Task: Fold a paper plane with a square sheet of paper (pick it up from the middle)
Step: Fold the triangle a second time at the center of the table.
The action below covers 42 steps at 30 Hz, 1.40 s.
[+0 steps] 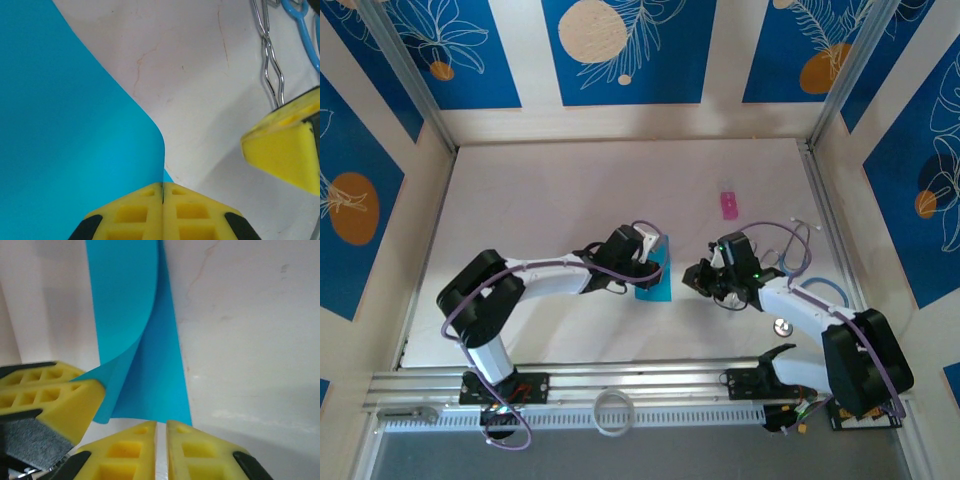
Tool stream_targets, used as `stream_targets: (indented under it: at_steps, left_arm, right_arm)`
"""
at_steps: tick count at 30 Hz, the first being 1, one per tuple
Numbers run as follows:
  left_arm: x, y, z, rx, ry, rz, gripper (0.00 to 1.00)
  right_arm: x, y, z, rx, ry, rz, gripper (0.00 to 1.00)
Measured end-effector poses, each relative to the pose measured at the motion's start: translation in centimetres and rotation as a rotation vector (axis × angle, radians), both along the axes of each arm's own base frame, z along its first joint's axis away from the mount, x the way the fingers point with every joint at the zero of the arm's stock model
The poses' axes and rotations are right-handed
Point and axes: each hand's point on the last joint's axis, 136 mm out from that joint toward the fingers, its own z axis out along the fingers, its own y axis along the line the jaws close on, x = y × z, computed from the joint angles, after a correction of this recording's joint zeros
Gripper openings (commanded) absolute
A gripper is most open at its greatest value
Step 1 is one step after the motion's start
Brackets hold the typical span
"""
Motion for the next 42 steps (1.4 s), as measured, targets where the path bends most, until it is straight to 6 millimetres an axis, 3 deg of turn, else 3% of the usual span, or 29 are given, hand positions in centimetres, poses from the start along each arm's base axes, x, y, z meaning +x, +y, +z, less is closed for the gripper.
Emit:
stream_targets:
  at_steps: [9, 22, 32, 36, 42]
  left_arm:
    - [0.0, 0.1, -0.3, -0.024, 0.026, 0.039, 0.0]
    - [-0.1, 0.2, -0.5, -0.04, 0.04, 0.059, 0.0]
    - [0.0, 0.1, -0.5, -0.04, 0.039, 0.059, 0.0]
    - [0.0, 0.1, -0.5, -0.04, 0.039, 0.058, 0.0]
    - [0.2, 0.3, -0.8, -0.06, 0.074, 0.056, 0.0]
  right_arm:
    - [-0.9, 1.9, -2.2, -0.014, 0.075, 0.064, 0.02]
    - [-0.1, 4.5, -3.3, -0.015, 0.11, 0.104, 0.02]
    - [0.1, 5.1, -4.2, -0.026, 0.13, 0.115, 0.02]
    - [-0.2, 4.7, -5.3, -0.059, 0.164, 0.106, 0.02]
    - [0.0, 4.4, -5.3, -0.089, 0.16, 0.105, 0.02]
